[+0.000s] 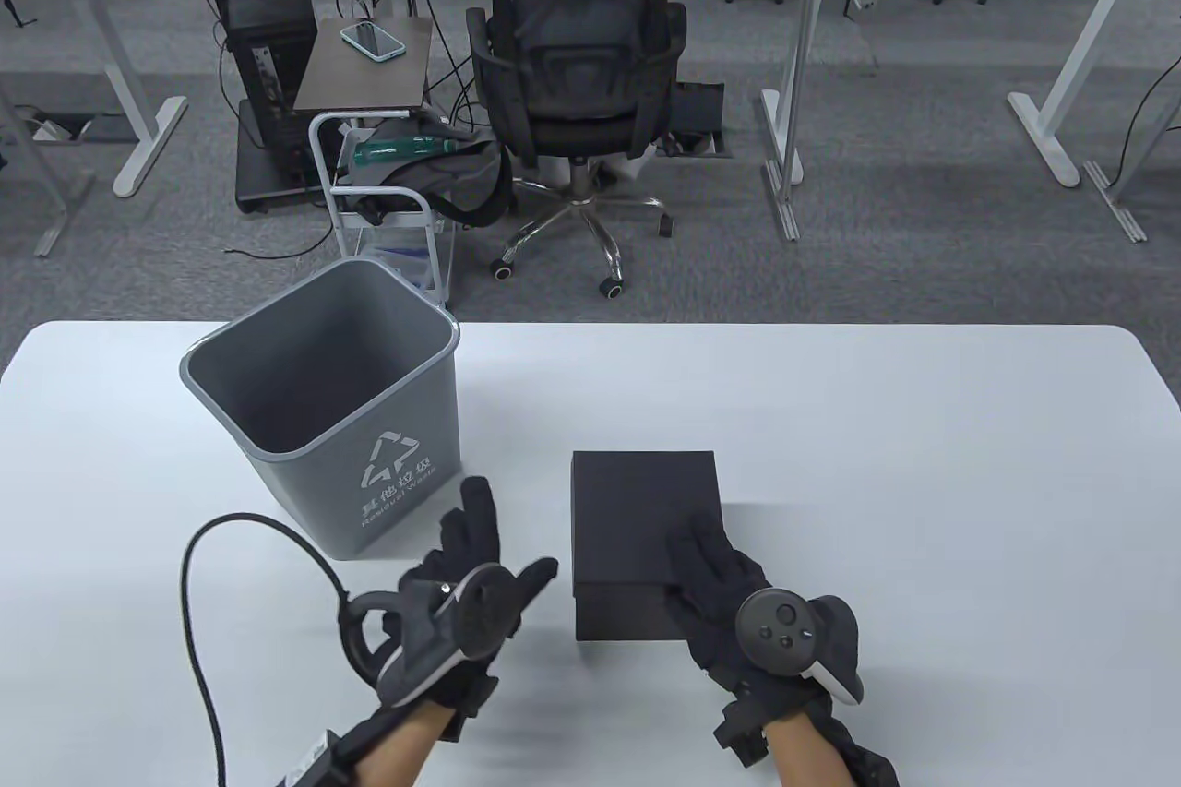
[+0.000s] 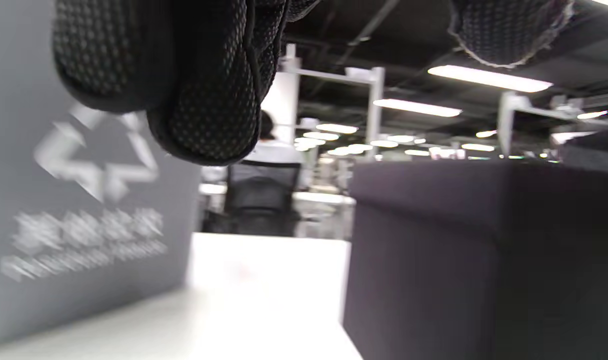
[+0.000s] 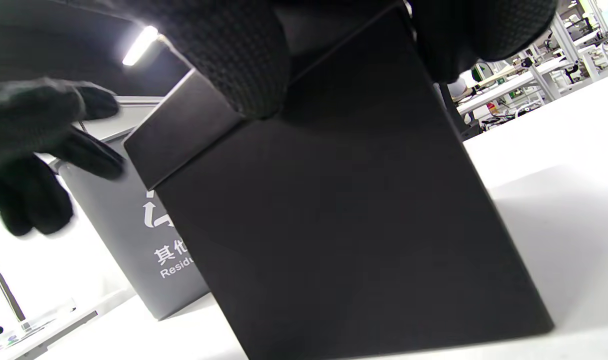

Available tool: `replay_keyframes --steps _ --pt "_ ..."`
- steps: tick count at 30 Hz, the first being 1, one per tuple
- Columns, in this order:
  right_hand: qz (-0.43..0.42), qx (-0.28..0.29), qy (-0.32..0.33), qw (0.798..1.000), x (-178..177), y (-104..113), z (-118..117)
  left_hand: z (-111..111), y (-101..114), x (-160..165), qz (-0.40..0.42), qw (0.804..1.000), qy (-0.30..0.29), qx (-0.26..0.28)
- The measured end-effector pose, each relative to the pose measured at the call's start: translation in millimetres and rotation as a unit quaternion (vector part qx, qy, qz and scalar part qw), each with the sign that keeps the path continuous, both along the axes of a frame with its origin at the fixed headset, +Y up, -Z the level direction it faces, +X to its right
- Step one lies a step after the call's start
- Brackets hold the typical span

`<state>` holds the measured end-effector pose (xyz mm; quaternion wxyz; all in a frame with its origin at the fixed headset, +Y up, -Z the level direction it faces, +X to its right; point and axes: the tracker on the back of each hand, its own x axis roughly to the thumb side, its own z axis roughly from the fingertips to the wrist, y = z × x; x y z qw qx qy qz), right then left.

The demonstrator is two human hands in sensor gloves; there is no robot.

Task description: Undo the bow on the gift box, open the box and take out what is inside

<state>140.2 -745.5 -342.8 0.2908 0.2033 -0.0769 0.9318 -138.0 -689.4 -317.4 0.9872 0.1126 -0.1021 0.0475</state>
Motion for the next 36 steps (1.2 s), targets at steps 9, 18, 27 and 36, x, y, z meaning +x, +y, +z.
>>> replay_keyframes --steps 9,18,27,36 --pt "0.018 0.033 0.032 0.999 -24.5 -2.2 4.3 -14.1 -61.0 -0.5 0.111 0.987 -0.075 -0.088" --pt "0.072 0.100 0.054 0.991 -64.6 1.5 16.1 -21.5 -77.9 -36.1 0.154 0.977 -0.076 -0.125" --pt "0.064 0.106 0.049 0.991 -67.9 2.9 15.1 -24.9 -81.6 -38.7 0.191 0.968 -0.080 -0.139" --pt "0.061 0.159 0.035 0.985 -68.9 18.9 23.9 -23.2 -73.4 -41.0 0.203 0.971 -0.079 -0.100"
